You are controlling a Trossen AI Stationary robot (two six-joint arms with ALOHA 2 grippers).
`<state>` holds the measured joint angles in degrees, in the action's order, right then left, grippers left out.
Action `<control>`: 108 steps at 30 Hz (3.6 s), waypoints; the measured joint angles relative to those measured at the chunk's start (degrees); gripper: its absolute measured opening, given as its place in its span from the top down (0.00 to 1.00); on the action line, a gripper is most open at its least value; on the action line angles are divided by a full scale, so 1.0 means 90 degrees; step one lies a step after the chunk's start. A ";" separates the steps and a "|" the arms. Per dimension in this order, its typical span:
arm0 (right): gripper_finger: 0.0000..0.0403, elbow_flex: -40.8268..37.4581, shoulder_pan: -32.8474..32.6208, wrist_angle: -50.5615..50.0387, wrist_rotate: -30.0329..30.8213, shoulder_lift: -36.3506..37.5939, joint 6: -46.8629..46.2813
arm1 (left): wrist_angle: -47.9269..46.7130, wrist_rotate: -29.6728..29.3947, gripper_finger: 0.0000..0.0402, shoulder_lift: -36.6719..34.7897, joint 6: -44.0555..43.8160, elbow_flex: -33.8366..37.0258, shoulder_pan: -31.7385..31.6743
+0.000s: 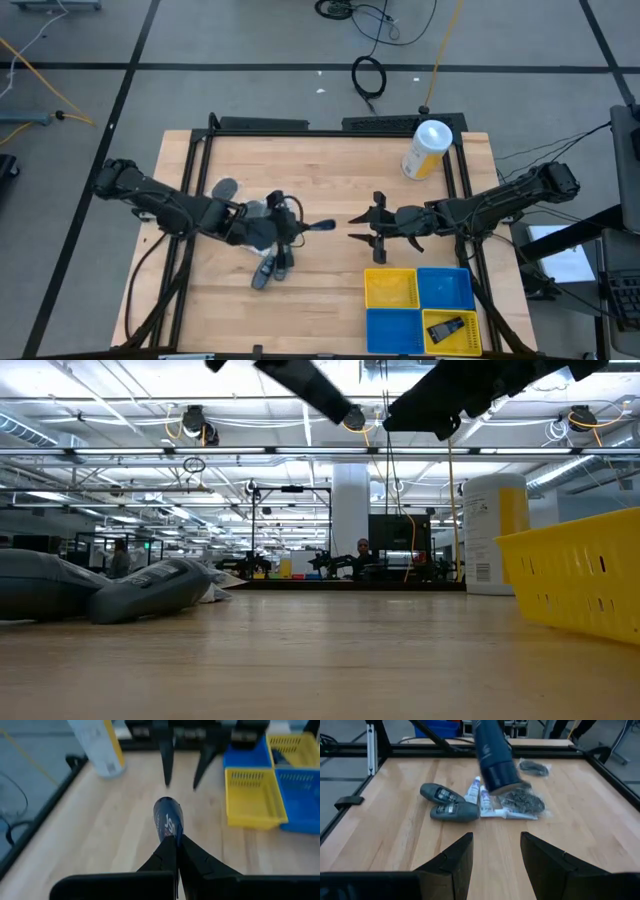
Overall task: Pick & Place Travel size toiletries
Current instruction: Put the black shave cream into the bottom yellow bin
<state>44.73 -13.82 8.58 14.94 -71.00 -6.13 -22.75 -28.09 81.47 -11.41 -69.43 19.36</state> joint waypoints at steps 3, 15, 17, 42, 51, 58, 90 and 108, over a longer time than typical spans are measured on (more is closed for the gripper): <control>0.61 0.0000 0.0000 0.0070 0.0001 0.0000 0.0026 | 0.0327 0.0047 1.00 0.0041 0.0378 0.0001 -0.0134; 0.61 -0.0006 0.0012 0.0453 0.0460 -0.0002 0.0552 | 0.1171 0.0757 1.00 0.0528 0.0910 0.0000 -0.0489; 0.61 -0.0007 0.0052 0.0471 0.0438 -0.0005 0.0578 | 0.1214 0.0783 1.00 0.0535 0.0929 0.0000 -0.0514; 0.61 -0.0005 0.0131 0.0746 0.0341 0.0029 0.1336 | 0.1426 0.1160 1.00 0.0530 0.1117 0.0000 -0.0500; 0.50 -0.0005 0.0102 0.0729 0.0472 0.0029 0.1563 | 0.1412 0.1118 1.00 0.0533 0.1127 0.0000 -0.0508; 0.36 0.0000 0.0104 0.0717 0.0599 0.0029 0.1595 | 0.1396 0.1100 1.00 0.0535 0.1131 0.0000 -0.0510; 0.44 0.0007 0.0066 0.0655 -0.0175 -0.0032 0.1458 | 0.1897 0.1112 1.00 0.0537 0.1570 0.0010 -0.0525; 0.71 0.0000 0.0066 0.0517 -0.0175 -0.0032 0.1576 | 0.1887 0.1113 0.98 0.0537 0.1524 0.0006 -0.0525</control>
<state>44.73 -13.23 13.23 13.37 -71.29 8.05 -5.76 -18.07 86.30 2.31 -69.37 14.63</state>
